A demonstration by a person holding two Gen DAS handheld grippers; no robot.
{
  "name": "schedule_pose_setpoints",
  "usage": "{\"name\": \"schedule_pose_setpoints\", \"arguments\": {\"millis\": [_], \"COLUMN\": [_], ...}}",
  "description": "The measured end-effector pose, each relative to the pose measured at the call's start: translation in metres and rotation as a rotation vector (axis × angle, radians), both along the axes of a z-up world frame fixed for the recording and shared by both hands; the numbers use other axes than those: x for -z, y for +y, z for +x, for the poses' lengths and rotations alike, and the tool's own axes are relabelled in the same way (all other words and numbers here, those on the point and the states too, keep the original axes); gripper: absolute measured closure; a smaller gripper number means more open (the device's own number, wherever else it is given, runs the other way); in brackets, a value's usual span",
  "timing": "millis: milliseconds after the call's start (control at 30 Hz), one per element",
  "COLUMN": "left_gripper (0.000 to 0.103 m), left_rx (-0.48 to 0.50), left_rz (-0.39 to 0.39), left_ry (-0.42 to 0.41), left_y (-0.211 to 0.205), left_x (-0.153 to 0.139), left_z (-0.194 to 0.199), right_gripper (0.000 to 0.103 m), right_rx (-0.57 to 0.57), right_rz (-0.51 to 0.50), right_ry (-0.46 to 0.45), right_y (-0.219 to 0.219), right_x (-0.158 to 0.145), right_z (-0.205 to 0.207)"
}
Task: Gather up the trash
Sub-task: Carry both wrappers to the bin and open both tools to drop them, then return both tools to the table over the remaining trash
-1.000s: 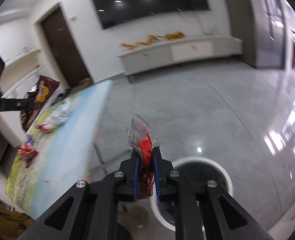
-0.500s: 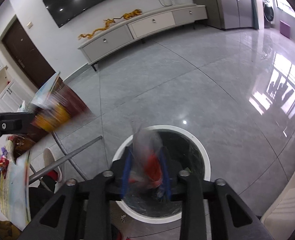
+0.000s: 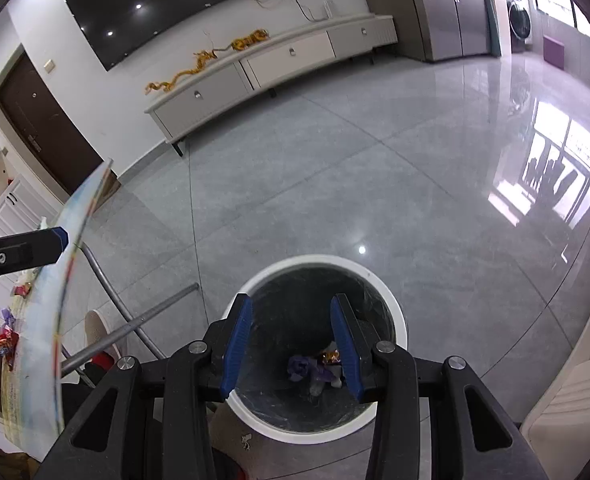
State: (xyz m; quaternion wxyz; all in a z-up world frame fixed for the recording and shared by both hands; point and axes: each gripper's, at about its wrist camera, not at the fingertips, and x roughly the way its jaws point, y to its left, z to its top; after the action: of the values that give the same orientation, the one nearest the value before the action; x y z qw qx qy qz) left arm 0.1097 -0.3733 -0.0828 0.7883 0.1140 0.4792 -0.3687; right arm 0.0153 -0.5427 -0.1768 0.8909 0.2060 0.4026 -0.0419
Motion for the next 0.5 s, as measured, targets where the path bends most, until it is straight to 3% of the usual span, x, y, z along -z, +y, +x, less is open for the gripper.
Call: {"name": "schedule_pose_setpoints", "arguments": {"millis": [200,400,500], "left_gripper": [0.064,0.063,0.053], "left_rx": [-0.068,-0.152,-0.198], "left_rz": [-0.021,-0.043,-0.057], "left_ry": [-0.168,-0.284,-0.344], "left_y": [0.037,0.085,0.110], "left_x": [-0.035,-0.066,-0.080], "left_z": [-0.013,-0.024,-0.031], "right_gripper": [0.062,0.056,0.054], "right_rx": [-0.018,-0.066,-0.096], "right_rz": [-0.044,-0.088,-0.108], "right_ry": [-0.062,-0.138,-0.170], "right_y": [0.021,0.054,0.073], "right_x": [-0.035,-0.075,-0.093], "right_z": [-0.007,-0.008,-0.007]}}
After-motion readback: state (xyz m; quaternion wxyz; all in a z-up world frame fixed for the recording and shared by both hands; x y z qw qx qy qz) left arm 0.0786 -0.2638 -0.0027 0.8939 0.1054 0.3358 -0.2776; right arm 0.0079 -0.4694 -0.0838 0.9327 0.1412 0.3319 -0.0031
